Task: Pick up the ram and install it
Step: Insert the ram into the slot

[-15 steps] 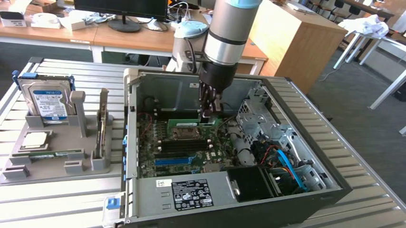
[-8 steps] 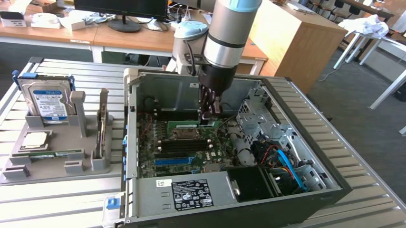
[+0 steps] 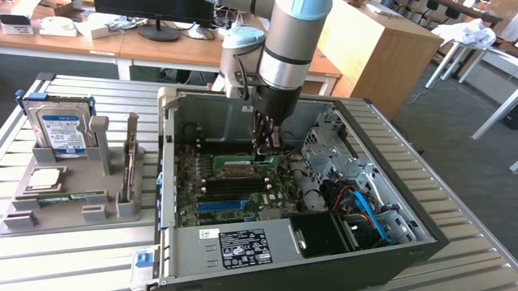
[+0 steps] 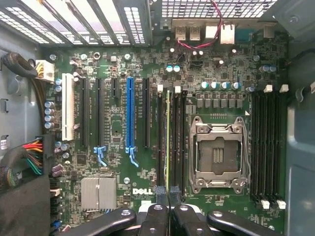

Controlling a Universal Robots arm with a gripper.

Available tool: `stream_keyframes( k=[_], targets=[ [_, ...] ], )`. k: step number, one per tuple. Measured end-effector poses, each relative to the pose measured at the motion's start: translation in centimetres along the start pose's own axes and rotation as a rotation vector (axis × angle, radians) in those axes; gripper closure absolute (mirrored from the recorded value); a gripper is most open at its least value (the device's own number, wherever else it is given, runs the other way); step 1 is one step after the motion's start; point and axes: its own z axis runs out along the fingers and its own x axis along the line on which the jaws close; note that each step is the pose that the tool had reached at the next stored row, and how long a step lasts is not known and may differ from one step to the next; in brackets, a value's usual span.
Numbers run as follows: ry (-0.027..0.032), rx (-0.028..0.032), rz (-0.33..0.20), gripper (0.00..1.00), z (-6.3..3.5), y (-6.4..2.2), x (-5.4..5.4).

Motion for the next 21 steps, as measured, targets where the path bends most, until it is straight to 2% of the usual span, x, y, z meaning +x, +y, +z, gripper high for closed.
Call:
stream_keyframes(
  k=[21],
  targets=[
    [0.0001,0.0048,0.000,0.88,1.38,0.08,0.0]
  ],
)
